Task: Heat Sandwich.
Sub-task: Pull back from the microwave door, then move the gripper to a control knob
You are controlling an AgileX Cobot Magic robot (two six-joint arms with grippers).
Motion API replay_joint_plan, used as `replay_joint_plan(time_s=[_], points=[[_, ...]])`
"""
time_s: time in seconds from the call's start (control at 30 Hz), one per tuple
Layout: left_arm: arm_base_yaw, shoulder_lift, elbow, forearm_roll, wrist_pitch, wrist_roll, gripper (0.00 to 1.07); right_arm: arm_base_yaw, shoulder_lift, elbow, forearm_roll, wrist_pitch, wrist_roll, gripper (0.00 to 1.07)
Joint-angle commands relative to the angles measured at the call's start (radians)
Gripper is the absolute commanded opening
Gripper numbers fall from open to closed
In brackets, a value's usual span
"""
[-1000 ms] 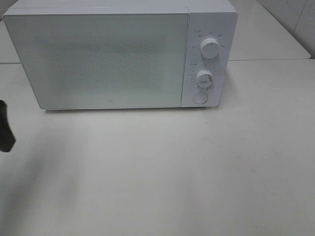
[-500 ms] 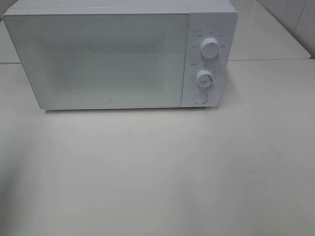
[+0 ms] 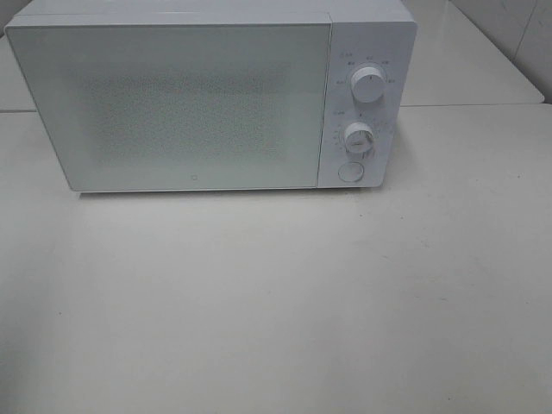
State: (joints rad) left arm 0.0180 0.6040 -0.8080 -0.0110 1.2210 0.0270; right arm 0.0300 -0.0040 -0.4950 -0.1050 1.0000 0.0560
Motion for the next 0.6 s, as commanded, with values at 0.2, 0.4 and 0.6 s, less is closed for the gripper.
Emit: replay_joint_plan(time_s=[0.2,0.4,0.6], points=[[0.002,-0.157,0.173,-0.012,0.022,0.003,0.98,-0.008,-0.028,-0.001,-0.002,-0.006,-0.010,0.76],[0.002,-0.277,0.251,-0.012,-0.038,0.003,0.98,-0.008,-0.028,-0.001,-0.002,-0.006,-0.010,0.76],[0.002,-0.412,0.251,-0.009,-0.062,0.003,0.98,-0.008,-0.028,-0.001,-0.002,-0.006,-0.010,0.76]])
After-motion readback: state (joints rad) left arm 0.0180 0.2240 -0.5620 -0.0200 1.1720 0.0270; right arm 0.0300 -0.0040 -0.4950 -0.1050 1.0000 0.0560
